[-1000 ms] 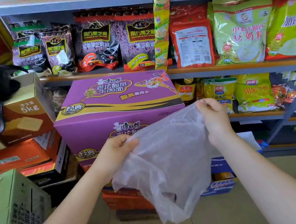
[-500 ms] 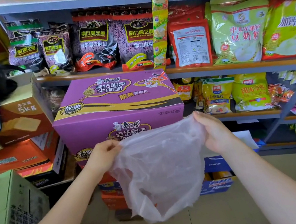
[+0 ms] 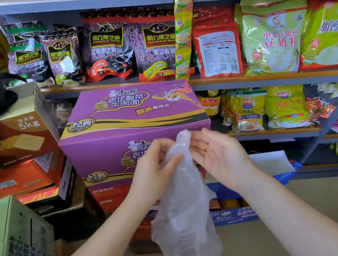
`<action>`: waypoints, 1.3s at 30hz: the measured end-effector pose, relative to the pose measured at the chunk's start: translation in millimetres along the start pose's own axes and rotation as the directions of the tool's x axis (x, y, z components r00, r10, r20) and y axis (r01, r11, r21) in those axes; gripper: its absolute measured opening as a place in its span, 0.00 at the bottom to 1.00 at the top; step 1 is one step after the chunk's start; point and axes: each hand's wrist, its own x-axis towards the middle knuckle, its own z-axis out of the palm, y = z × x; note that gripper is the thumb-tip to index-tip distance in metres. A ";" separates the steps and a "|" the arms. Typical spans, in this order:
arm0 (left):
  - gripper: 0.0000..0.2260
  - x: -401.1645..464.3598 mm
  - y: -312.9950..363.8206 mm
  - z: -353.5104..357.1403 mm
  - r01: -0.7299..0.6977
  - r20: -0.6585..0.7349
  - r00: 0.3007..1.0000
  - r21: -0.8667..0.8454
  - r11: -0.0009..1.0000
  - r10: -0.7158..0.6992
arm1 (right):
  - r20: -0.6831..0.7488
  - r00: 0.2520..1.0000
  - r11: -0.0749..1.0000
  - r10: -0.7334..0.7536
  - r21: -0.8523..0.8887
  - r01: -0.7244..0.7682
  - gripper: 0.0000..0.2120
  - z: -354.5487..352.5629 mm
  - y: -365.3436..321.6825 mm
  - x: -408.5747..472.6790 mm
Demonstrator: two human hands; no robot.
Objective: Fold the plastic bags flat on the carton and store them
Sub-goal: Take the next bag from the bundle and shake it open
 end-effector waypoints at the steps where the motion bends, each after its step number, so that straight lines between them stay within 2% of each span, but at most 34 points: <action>1: 0.09 0.4 -1.3 -1.3 0.005 0.005 1.000 -0.010 1.000 -0.005 | 0.004 1.000 0.997 -0.024 -0.076 0.024 0.15 -1.6 1.8 -0.3; 5: 0.09 -2.3 -3.5 -1.9 -0.003 0.083 0.996 -0.054 0.999 0.007 | -0.061 0.991 0.909 -0.120 -0.408 0.085 0.06 -1.7 6.3 -0.1; 8: 0.08 -3.3 -6.4 -6.0 0.003 0.037 0.999 -0.094 0.996 0.000 | -0.043 0.986 0.857 -0.163 -0.501 0.120 0.07 -5.1 1.7 2.7; 11: 0.08 -1.8 -13.1 -14.0 -0.015 -0.044 0.999 0.000 1.000 0.015 | -0.056 0.978 0.808 -0.199 -0.575 0.131 0.06 -11.1 -4.0 5.4; 14: 0.11 -0.3 -18.3 -19.9 -0.077 -0.008 0.997 0.037 0.996 0.077 | -0.071 0.967 0.764 -0.245 -0.628 0.147 0.07 -9.6 -4.9 7.6; 15: 0.10 0.9 -20.6 -22.0 -0.096 0.006 0.995 0.044 0.994 0.096 | -0.050 0.957 0.701 -0.287 -0.691 0.174 0.07 -9.4 -4.6 8.3; 18: 0.10 5.0 -35.5 -32.6 -0.080 0.055 0.996 0.101 0.992 0.075 | 0.151 0.891 0.331 -0.428 -0.891 0.310 0.11 -9.5 -13.8 7.5; 19: 0.11 4.9 -40.0 -36.2 -0.053 0.084 0.996 0.109 0.993 0.044 | 0.193 0.873 0.270 -0.448 -0.902 0.338 0.13 -8.7 -20.1 7.0; 22: 0.09 3.6 -39.8 -39.7 -0.013 0.086 0.996 -0.009 1.000 0.014 | 0.224 0.893 0.299 -0.390 -0.887 0.353 0.14 -5.8 -31.3 9.5; 25: 0.09 5.3 -31.3 -32.4 -0.053 0.029 0.998 -0.106 0.993 0.056 | 0.149 0.956 0.355 -0.254 -0.905 0.235 0.06 -5.2 -11.6 11.1; 27: 0.09 5.7 -29.2 -28.3 -0.040 0.008 0.999 -0.138 0.990 0.041 | 0.064 0.975 0.473 -0.211 -0.867 0.159 0.07 -7.5 10.5 10.9; 30: 0.10 1.6 -30.6 -26.4 0.043 0.051 0.998 -0.210 0.977 -0.033 | -0.009 0.979 0.629 -0.204 -0.767 0.124 0.07 -7.8 31.2 13.7; 32: 0.12 -2.0 -31.7 -25.4 0.065 0.080 0.996 -0.251 0.966 -0.046 | -0.091 0.988 0.816 -0.127 -0.575 0.052 0.07 -3.6 34.5 15.7; 33: 0.13 -3.3 -32.2 -25.0 0.070 0.083 0.995 -0.259 0.963 -0.050 | -0.113 0.989 0.877 -0.097 -0.480 0.031 0.08 -2.5 35.9 16.7; 34: 0.13 -4.5 -32.0 -24.6 0.081 0.085 0.995 -0.272 0.959 -0.060 | -0.117 0.988 0.882 -0.099 -0.470 0.032 0.09 -1.2 35.7 16.7; 36: 0.13 -6.3 -33.2 -25.3 0.106 0.099 0.992 -0.272 0.957 -0.082 | -0.097 0.981 0.797 -0.169 -0.598 0.079 0.08 -0.7 35.6 17.4; 39: 0.12 -5.5 -43.9 -27.5 0.129 0.153 0.981 -0.079 0.988 -0.116 | -0.060 0.935 0.634 -0.349 -0.750 0.189 0.07 -2.3 32.2 20.6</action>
